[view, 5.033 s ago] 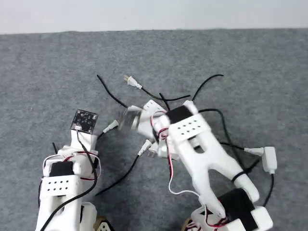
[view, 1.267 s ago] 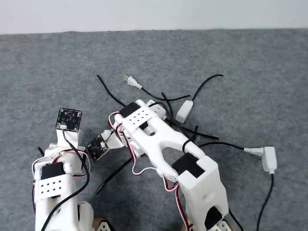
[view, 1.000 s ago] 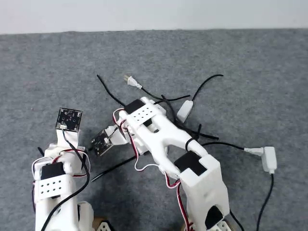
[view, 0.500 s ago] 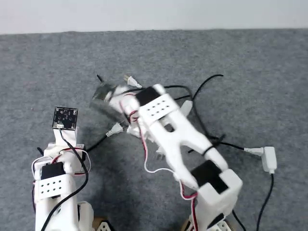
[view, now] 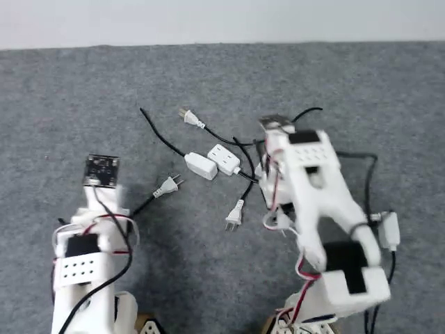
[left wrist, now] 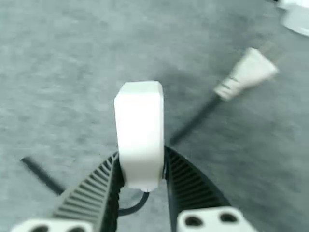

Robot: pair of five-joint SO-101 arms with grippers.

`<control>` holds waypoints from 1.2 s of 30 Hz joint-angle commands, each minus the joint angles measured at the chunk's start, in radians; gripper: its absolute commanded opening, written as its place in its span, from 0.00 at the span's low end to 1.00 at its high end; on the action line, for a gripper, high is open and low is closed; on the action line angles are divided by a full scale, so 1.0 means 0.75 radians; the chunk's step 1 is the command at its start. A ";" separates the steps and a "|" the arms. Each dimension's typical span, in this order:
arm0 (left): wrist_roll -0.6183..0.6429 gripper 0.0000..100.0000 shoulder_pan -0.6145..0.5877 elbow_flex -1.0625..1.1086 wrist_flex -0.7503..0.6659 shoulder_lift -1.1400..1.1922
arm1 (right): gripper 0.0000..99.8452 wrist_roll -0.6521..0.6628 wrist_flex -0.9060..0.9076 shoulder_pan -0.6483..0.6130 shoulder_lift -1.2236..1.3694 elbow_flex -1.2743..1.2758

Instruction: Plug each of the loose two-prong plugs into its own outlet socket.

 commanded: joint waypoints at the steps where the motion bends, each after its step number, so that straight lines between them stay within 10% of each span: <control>1: 0.229 0.01 0.235 -0.066 0.070 -0.025 | 0.01 -0.014 -0.259 0.114 -0.283 0.360; 12: 0.471 0.02 0.634 -0.003 -0.098 -0.014 | 0.01 0.072 -0.482 0.199 -0.433 0.653; 28: 0.432 0.24 0.518 -0.054 0.008 -0.029 | 0.01 0.074 -0.504 0.193 -0.433 0.655; 36: 0.409 0.00 0.342 -0.199 0.004 -0.014 | 0.01 0.074 -0.504 0.193 -0.433 0.655</control>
